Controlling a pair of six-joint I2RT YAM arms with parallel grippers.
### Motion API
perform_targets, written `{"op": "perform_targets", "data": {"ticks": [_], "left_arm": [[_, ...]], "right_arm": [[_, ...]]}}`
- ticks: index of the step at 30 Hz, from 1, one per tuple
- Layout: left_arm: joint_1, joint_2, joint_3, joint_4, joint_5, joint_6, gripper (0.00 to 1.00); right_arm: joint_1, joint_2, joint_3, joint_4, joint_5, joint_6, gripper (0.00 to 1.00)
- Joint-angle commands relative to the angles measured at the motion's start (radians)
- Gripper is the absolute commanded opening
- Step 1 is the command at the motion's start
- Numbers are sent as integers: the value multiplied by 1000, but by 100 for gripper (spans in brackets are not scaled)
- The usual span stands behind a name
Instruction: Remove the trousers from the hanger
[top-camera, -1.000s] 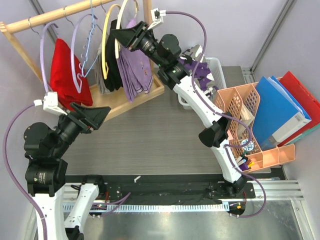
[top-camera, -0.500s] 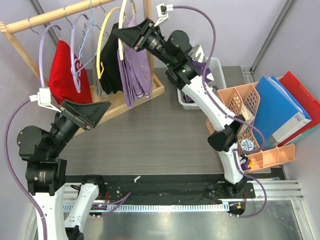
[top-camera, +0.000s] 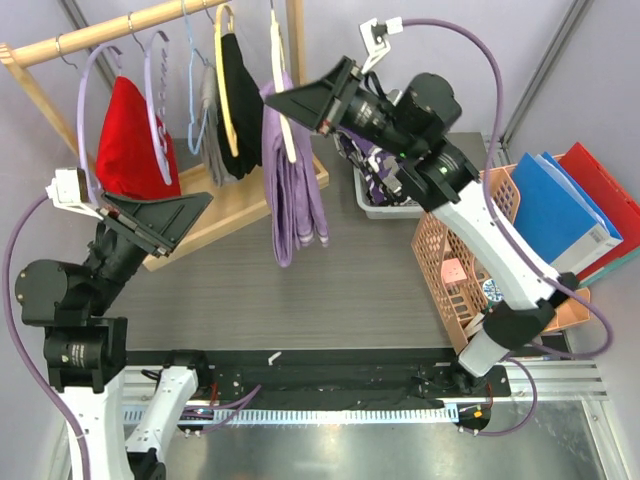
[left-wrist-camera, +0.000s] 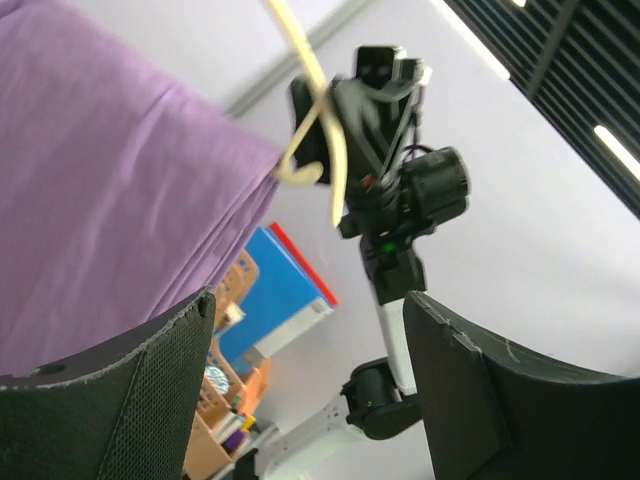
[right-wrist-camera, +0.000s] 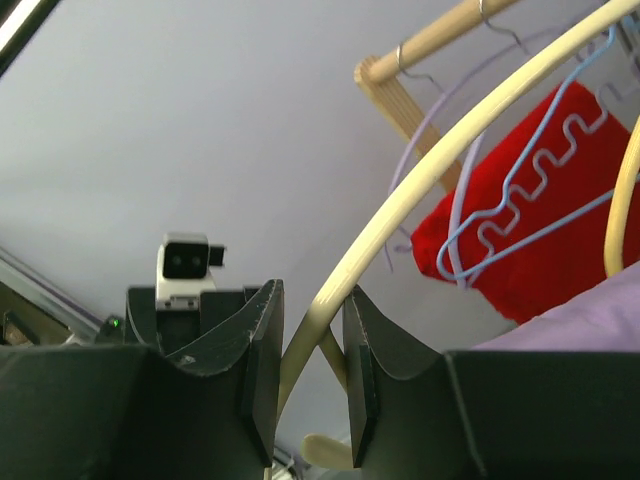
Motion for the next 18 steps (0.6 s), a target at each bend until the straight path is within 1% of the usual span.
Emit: {"op": "perform_targets", "data": {"ticks": [1, 2, 3, 4, 5, 6, 7, 8, 9, 11, 12, 14, 15, 16, 17, 18], "left_arm": [[-71, 121, 90, 65, 84, -38, 76], [-91, 154, 107, 64, 101, -30, 75], [-141, 216, 123, 64, 109, -24, 75], [-169, 246, 152, 64, 118, -21, 73], [-195, 272, 172, 63, 133, -15, 73], [-254, 302, 189, 63, 135, 17, 73], [-284, 348, 206, 42, 133, 37, 73], [-310, 375, 242, 20, 127, 57, 72], [-372, 391, 250, 0, 104, 82, 72], [-443, 415, 231, -23, 51, 128, 72], [-527, 416, 215, -21, -24, 140, 72], [-617, 418, 162, -23, -109, 176, 71], [-713, 419, 143, -21, -188, 182, 71], [-762, 419, 128, -11, -233, 191, 70], [-813, 418, 109, -6, -282, 205, 69], [-906, 410, 76, -2, -337, 214, 69]], "right_arm": [[5, -195, -185, 7, -35, -31, 1], [5, -277, -307, 8, -35, -37, 1], [6, -315, -363, 5, -32, -49, 1], [5, -361, -418, -24, -10, -63, 1], [6, -433, -521, -39, -3, -75, 1], [6, -477, -572, -47, 2, -102, 1], [5, -514, -621, -72, 11, -113, 1], [5, -551, -713, -78, 14, -121, 1], [5, -623, -755, -82, 17, -127, 1], [8, -689, -859, -105, 20, -129, 1], [6, -750, -888, -115, 25, -129, 1], [6, -815, -965, -144, 39, -130, 1], [6, -844, -989, -142, 34, -124, 1], [6, -911, -1011, -138, 33, -112, 1], [6, -938, -1049, -135, 34, -106, 1], [6, -968, -1065, -136, 34, -103, 1]]}}
